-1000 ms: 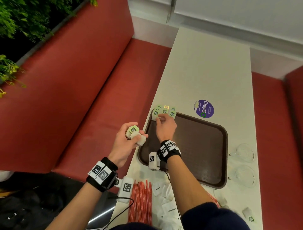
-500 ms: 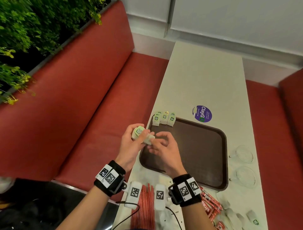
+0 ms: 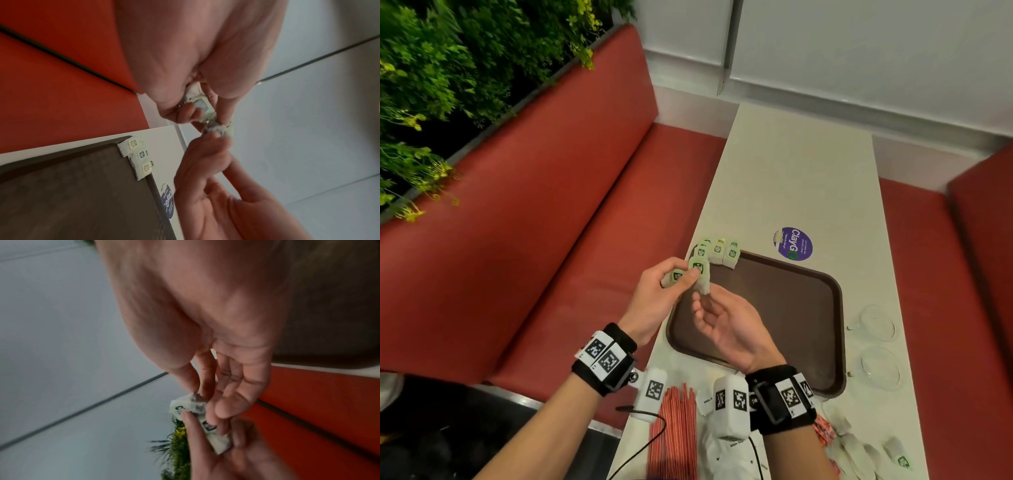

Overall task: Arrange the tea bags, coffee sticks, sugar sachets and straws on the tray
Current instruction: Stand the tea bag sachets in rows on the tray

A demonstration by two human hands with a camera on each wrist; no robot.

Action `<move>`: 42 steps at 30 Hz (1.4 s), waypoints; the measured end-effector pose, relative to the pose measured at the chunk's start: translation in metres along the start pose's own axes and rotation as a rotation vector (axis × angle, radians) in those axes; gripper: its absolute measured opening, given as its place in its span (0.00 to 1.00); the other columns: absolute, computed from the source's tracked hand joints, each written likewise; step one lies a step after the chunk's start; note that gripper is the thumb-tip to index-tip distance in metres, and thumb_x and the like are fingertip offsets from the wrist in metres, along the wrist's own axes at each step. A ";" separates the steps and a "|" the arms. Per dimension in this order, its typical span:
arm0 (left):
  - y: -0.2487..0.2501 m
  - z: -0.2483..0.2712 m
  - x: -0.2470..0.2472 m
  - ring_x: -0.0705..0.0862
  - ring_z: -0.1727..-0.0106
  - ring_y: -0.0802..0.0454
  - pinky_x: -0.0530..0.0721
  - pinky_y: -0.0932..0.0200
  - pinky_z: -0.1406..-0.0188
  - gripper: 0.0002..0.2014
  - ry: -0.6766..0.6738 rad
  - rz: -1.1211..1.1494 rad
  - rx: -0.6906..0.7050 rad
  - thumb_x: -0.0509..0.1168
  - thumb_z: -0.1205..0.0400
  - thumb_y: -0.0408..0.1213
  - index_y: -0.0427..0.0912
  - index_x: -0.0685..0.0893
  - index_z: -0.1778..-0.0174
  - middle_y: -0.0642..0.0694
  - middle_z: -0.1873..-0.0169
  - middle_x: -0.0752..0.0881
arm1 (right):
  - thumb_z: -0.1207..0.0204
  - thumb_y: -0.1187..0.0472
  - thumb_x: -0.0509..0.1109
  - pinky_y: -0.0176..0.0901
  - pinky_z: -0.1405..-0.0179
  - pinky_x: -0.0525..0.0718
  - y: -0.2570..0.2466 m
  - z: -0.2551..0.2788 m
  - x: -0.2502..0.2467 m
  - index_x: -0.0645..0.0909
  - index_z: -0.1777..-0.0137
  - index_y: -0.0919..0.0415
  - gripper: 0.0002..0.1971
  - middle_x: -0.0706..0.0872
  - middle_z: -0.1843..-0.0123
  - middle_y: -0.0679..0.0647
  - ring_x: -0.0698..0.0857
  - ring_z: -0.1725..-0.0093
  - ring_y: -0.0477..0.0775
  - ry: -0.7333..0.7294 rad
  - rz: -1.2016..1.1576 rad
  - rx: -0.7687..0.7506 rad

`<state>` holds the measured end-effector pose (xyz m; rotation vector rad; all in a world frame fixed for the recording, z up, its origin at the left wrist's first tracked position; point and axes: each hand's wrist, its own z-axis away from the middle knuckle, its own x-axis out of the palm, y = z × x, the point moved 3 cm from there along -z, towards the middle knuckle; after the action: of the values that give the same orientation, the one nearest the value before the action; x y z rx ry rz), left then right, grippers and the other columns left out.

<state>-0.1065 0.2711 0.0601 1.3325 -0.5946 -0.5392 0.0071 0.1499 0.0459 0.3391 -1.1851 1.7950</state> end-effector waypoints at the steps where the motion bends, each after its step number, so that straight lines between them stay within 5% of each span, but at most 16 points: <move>1: 0.000 -0.001 0.000 0.92 0.43 0.47 0.87 0.43 0.38 0.10 0.009 -0.035 0.017 0.74 0.11 0.45 0.42 0.91 0.42 0.45 0.47 0.95 | 0.09 0.54 0.72 0.45 0.45 0.89 -0.001 0.001 -0.004 0.90 0.28 0.65 0.18 0.93 0.42 0.63 0.90 0.49 0.55 0.043 0.081 -0.040; 4: -0.004 -0.004 0.002 0.91 0.38 0.43 0.84 0.32 0.28 0.10 0.000 -0.144 0.057 0.74 0.11 0.48 0.46 0.91 0.42 0.46 0.45 0.95 | 0.09 0.45 0.71 0.49 0.43 0.88 -0.009 0.003 -0.014 0.92 0.32 0.55 0.17 0.95 0.36 0.57 0.92 0.43 0.57 0.177 0.408 -0.226; 8: -0.011 -0.007 0.009 0.90 0.35 0.47 0.85 0.37 0.29 0.05 -0.002 -0.170 0.038 0.74 0.11 0.47 0.51 0.92 0.44 0.51 0.44 0.95 | 0.14 0.57 0.80 0.44 0.48 0.91 -0.018 -0.001 -0.017 0.92 0.39 0.57 0.08 0.96 0.43 0.53 0.94 0.40 0.56 0.184 0.608 -0.445; 12: -0.021 -0.015 0.018 0.90 0.43 0.57 0.86 0.51 0.40 0.03 0.061 -0.160 -0.022 0.75 0.12 0.47 0.54 0.91 0.45 0.55 0.43 0.94 | 0.15 0.60 0.80 0.49 0.48 0.93 -0.022 -0.017 -0.028 0.92 0.43 0.58 0.04 0.97 0.46 0.53 0.94 0.42 0.57 0.255 0.668 -0.482; 15: -0.031 -0.021 0.021 0.87 0.56 0.57 0.87 0.56 0.54 0.07 0.129 -0.101 -0.103 0.73 0.11 0.40 0.54 0.89 0.38 0.47 0.41 0.93 | 0.17 0.56 0.82 0.54 0.45 0.94 -0.031 -0.039 -0.048 0.92 0.45 0.50 0.04 0.97 0.49 0.49 0.95 0.46 0.53 0.383 0.714 -0.516; 17: -0.040 -0.021 0.019 0.88 0.55 0.54 0.89 0.56 0.52 0.11 0.160 -0.040 -0.167 0.70 0.10 0.33 0.52 0.87 0.34 0.41 0.42 0.93 | 0.19 0.53 0.83 0.48 0.46 0.91 -0.040 -0.054 -0.062 0.91 0.46 0.46 0.06 0.96 0.53 0.45 0.94 0.51 0.47 0.528 0.773 -0.537; 22: -0.061 -0.014 0.004 0.91 0.48 0.45 0.91 0.49 0.41 0.13 0.193 0.028 -0.207 0.60 0.05 0.28 0.47 0.80 0.28 0.40 0.46 0.95 | 0.18 0.56 0.82 0.36 0.47 0.81 -0.058 -0.098 -0.081 0.88 0.44 0.52 0.07 0.93 0.55 0.44 0.88 0.54 0.35 0.737 0.896 -0.501; 25: -0.064 -0.010 -0.004 0.92 0.41 0.43 0.90 0.45 0.33 0.09 0.218 0.052 -0.224 0.61 0.05 0.30 0.42 0.79 0.30 0.42 0.45 0.96 | 0.16 0.60 0.80 0.18 0.59 0.77 -0.056 -0.126 -0.085 0.87 0.43 0.57 0.07 0.90 0.56 0.44 0.85 0.57 0.37 0.761 0.934 -0.444; 29: -0.067 -0.008 -0.014 0.93 0.38 0.44 0.89 0.43 0.30 0.06 0.245 0.058 -0.239 0.62 0.06 0.30 0.38 0.82 0.34 0.44 0.44 0.96 | 0.16 0.64 0.79 0.40 0.41 0.85 -0.043 -0.156 -0.084 0.86 0.47 0.58 0.04 0.89 0.58 0.47 0.86 0.59 0.46 0.737 1.017 -0.407; 32: -0.069 -0.009 -0.021 0.94 0.39 0.45 0.89 0.41 0.30 0.06 0.267 0.054 -0.241 0.64 0.07 0.29 0.38 0.84 0.37 0.43 0.43 0.95 | 0.15 0.65 0.77 0.21 0.52 0.78 -0.037 -0.170 -0.083 0.86 0.48 0.60 0.03 0.88 0.58 0.49 0.81 0.61 0.37 0.727 1.068 -0.395; 36: -0.068 -0.011 -0.026 0.95 0.40 0.44 0.90 0.42 0.30 0.05 0.285 0.078 -0.235 0.67 0.08 0.29 0.38 0.87 0.39 0.43 0.46 0.93 | 0.15 0.65 0.77 0.37 0.47 0.80 -0.031 -0.178 -0.085 0.85 0.50 0.57 0.04 0.88 0.57 0.48 0.85 0.57 0.48 0.741 1.090 -0.379; 42: -0.062 -0.012 -0.025 0.93 0.40 0.40 0.92 0.42 0.34 0.07 0.266 0.040 -0.234 0.73 0.12 0.29 0.43 0.91 0.41 0.44 0.47 0.94 | 0.15 0.63 0.77 0.40 0.46 0.75 -0.026 -0.184 -0.088 0.85 0.50 0.58 0.04 0.90 0.50 0.53 0.88 0.47 0.55 0.777 1.130 -0.343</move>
<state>-0.1182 0.2868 -0.0045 1.1442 -0.3276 -0.3775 0.1206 0.2577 -0.0875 -1.3634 -1.1043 2.1894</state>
